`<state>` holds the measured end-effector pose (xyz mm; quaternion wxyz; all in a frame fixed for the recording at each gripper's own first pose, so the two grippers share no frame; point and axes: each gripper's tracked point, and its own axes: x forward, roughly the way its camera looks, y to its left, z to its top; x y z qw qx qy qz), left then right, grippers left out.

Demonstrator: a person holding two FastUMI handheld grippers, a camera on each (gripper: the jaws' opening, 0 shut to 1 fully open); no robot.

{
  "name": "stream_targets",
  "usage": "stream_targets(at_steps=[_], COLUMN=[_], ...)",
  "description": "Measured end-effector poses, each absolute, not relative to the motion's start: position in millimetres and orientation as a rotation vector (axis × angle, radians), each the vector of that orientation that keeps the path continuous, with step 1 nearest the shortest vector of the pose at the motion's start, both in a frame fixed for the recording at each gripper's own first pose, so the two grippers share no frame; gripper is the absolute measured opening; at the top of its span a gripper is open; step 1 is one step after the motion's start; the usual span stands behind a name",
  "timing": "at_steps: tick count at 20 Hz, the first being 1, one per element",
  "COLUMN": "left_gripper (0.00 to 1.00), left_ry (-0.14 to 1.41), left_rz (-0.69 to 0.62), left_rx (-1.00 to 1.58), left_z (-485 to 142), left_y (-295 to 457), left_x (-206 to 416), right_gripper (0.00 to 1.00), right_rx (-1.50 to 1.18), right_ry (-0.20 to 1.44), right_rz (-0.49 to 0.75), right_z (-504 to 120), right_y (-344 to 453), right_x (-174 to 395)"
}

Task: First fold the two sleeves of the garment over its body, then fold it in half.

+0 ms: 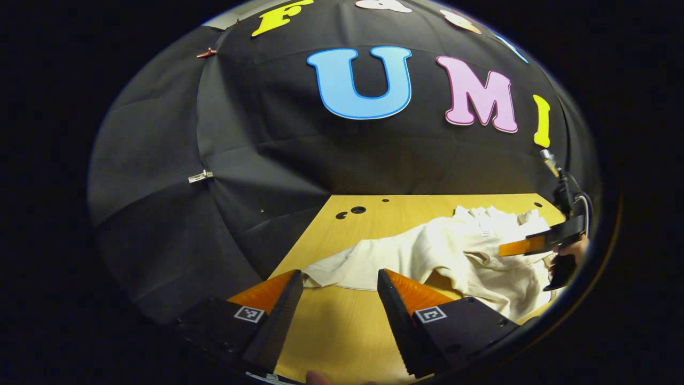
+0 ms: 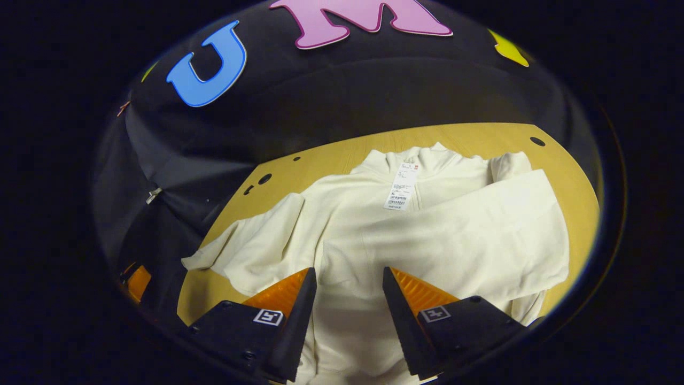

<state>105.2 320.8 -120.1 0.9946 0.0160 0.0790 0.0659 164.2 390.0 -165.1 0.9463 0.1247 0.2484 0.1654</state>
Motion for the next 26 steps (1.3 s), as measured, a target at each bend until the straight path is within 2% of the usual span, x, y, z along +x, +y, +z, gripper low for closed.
stream_targets(at_steps=[3, 4, 5, 12, 14, 22, 24, 25, 26], left_gripper=[0.87, 0.87, 0.87, 0.88, 0.92, 0.95, 0.91, 0.84, 0.67], left_ry=[0.185, 0.192, 0.203, 0.292, 0.329, 0.457, 0.476, 0.483, 0.486], left_rz=[0.167, 0.184, 0.199, 0.177, 0.18, 0.141, 0.123, 0.107, 0.106], left_rx=[0.015, 0.014, 0.019, 0.087, 0.095, 0.138, 0.127, 0.117, 0.125], left_z=[-136, -140, -148, -190, -201, -238, -243, -247, -247], left_y=[337, 345, 353, 379, 385, 394, 388, 383, 381], left_x=[130, 138, 145, 200, 212, 235, 236, 239, 239], right_gripper=[0.77, 0.64, 0.77, 0.77, 0.77, 0.77, 0.77, 0.77, 0.77], right_rx=[0.262, 0.277, 0.293, 0.335, 0.341, 0.339, 0.334, 0.33, 0.327], right_ry=[0.483, 0.48, 0.477, 0.486, 0.489, 0.519, 0.524, 0.525, 0.527], right_rz=[0.342, 0.345, 0.345, 0.29, 0.265, 0.221, 0.224, 0.225, 0.226], right_z=[-147, -142, -137, -135, -138, -153, -155, -156, -157], right_y=[370, 364, 357, 300, 286, 260, 260, 259, 259], right_x=[142, 132, 124, 68, 56, 20, 16, 14, 12])
